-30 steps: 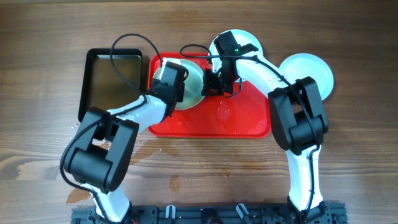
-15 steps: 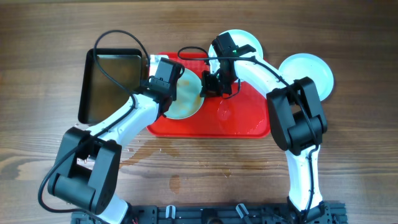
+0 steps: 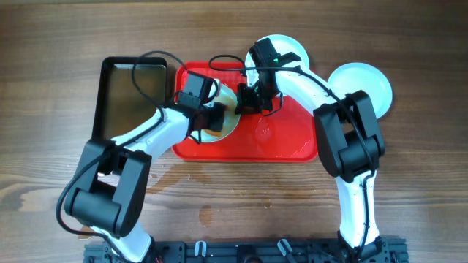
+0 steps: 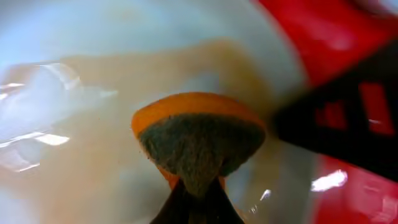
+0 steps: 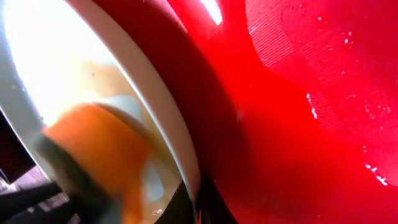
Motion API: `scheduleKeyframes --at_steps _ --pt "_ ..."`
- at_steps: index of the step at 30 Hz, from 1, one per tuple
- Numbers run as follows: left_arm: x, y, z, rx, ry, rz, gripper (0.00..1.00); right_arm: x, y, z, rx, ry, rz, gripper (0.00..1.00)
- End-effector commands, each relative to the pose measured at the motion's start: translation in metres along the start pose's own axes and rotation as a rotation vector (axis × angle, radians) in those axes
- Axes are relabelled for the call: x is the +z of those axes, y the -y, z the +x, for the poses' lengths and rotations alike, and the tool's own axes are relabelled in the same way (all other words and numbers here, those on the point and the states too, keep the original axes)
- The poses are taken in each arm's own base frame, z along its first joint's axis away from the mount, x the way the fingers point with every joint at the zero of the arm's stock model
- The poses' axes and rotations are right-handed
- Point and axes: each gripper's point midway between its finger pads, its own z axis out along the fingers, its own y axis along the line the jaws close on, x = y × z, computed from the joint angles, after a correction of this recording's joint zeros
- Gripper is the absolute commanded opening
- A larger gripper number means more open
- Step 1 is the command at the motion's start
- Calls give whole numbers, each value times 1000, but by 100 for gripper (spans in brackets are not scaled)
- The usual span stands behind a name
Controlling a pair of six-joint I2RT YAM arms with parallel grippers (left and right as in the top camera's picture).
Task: Clean dirty plates on tray and stack at the side
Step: 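Scrub the held plate with the sponge in the left gripper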
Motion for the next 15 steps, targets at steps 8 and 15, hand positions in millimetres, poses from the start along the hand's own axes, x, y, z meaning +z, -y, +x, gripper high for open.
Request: scheduleKeyframes --at_steps 8,15 --pt "-29 -120 -35 -211 236 -556 4 14 8 6 1 -31 17 4" --pt "-8 -79 32 -320 -89 -276 4 14 8 6 0 -31 16 4"
